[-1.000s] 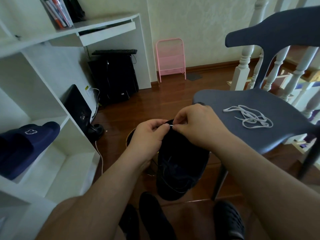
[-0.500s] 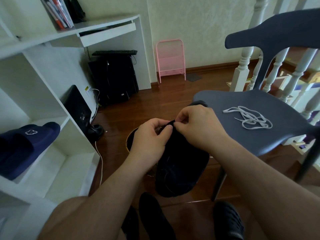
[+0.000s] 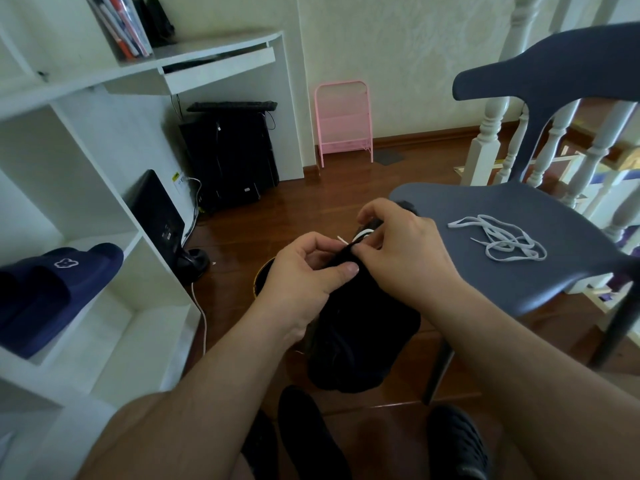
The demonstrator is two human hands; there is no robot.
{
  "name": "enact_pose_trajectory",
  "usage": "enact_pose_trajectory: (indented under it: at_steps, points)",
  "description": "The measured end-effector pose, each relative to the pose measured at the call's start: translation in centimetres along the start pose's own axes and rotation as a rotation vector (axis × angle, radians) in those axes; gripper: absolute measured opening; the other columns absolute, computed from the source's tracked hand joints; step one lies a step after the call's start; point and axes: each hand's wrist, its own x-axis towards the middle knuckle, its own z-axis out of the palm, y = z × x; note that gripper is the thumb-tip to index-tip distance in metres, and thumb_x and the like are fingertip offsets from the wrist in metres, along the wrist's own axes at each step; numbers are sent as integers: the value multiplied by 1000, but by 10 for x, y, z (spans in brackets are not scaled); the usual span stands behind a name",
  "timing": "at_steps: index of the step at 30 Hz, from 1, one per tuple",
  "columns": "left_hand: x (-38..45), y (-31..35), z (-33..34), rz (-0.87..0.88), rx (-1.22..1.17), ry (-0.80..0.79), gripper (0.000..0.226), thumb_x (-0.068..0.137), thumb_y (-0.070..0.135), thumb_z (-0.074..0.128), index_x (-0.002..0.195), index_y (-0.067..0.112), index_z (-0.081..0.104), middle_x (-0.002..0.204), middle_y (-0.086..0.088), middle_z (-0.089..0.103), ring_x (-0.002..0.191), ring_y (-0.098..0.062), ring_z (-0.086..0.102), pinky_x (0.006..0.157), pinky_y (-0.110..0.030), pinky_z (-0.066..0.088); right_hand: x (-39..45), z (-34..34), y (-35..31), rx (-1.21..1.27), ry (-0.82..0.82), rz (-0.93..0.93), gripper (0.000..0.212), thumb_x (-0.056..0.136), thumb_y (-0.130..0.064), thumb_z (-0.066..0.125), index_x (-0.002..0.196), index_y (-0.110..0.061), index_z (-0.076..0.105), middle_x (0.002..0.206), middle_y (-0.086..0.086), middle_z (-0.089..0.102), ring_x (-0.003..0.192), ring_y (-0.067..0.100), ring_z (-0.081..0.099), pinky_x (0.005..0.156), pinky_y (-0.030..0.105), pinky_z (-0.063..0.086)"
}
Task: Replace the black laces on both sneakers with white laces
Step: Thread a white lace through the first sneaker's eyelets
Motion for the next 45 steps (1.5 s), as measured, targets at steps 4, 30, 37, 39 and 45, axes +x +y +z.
enact_pose_trajectory:
  at_steps: [4,30,37,39,45]
  points:
    - [-1,-1,4,-16,-40,-17,50,89,-11,74,124,24,73,112,6,80,102,-11,77,82,-28,63,3,2,5,-76,12,1,25,87,-39,78,98,-33,56,79,-14,62,80,9,60,73,30,50]
    - [30,43,-77,73,-790,555,17,107,0,51,111,10,65,105,-11,69,79,-16,78,83,-37,66,8,-15,46,-140,268,43,32,107,-38,49,96,-17,71,81,4,69,81,31,62,69,40,47]
    - [15,14,-32,48,356,164,21,106,40,55,116,30,71,105,-8,68,99,-13,65,98,-47,59,5,-6,36,-128,301,0,33,107,-36,50,98,-14,74,79,5,70,75,28,63,64,36,43]
    - [13,5,-23,132,578,112,31,100,58,52,120,39,67,117,6,66,109,-14,65,99,-50,56,3,-4,33,-123,304,-27,32,107,-35,51,98,-14,74,79,4,70,74,27,63,64,38,46]
    - [15,3,-22,218,523,144,32,108,44,47,83,28,58,88,3,61,84,-18,58,76,-43,47,1,-3,36,-133,297,-59,27,105,-34,56,99,-16,75,75,3,70,71,28,64,63,36,45]
